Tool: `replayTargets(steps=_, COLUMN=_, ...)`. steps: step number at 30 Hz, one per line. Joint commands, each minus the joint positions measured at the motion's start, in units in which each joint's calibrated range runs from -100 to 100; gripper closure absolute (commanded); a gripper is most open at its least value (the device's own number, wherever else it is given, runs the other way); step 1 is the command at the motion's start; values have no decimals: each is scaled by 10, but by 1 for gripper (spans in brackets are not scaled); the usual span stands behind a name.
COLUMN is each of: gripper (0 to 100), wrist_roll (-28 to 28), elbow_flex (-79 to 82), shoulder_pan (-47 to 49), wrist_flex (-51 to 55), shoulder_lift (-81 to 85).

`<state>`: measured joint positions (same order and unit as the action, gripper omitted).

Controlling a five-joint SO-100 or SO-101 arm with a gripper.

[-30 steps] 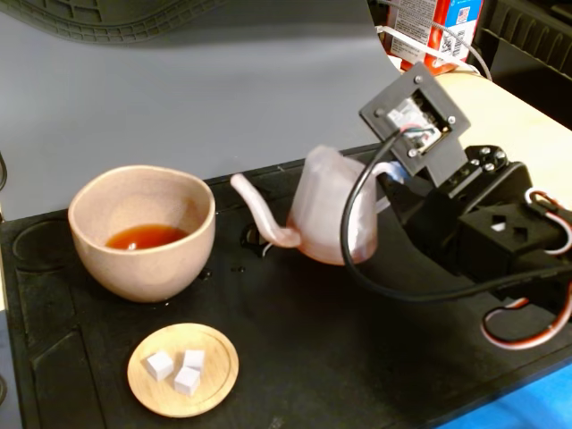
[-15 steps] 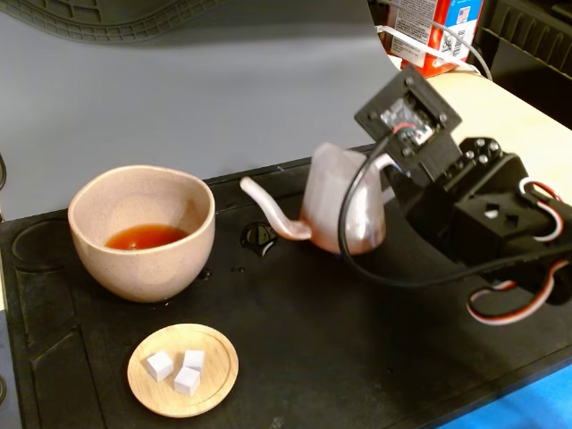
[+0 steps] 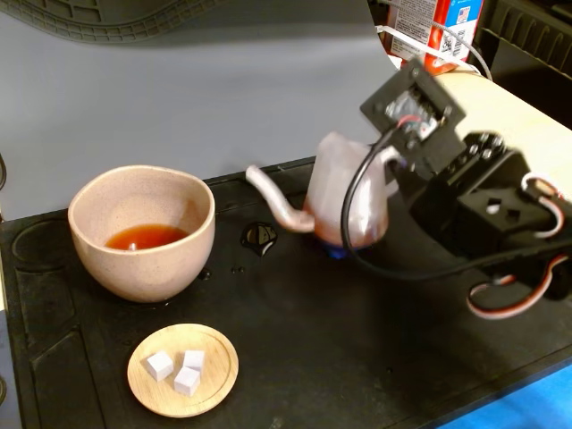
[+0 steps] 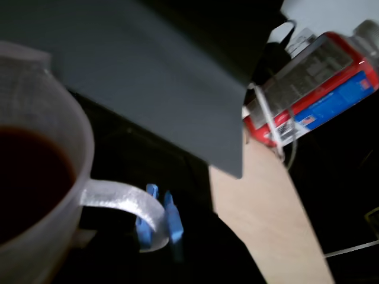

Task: Pick up a kettle and pour liquid into a cup.

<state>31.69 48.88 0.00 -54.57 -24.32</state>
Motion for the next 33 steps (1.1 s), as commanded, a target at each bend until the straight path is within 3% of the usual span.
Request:
replayTargets(steps=1, gripper=99, wrist_roll=-2, elbow_flex=-20, shoulder_pan=2, wrist_flex=-15, shoulder_lift=-13)
replayTargets(steps=30, gripper=98, wrist_roll=-19, elbow_flex=-28, shoulder_pan=1, wrist_flex=-15, shoulder_lift=-38)
replayTargets(steps=33, gripper=88, wrist_roll=-20, elbow_flex=-28, shoulder_pan=3, wrist_flex=-14, shoulder_lift=-39)
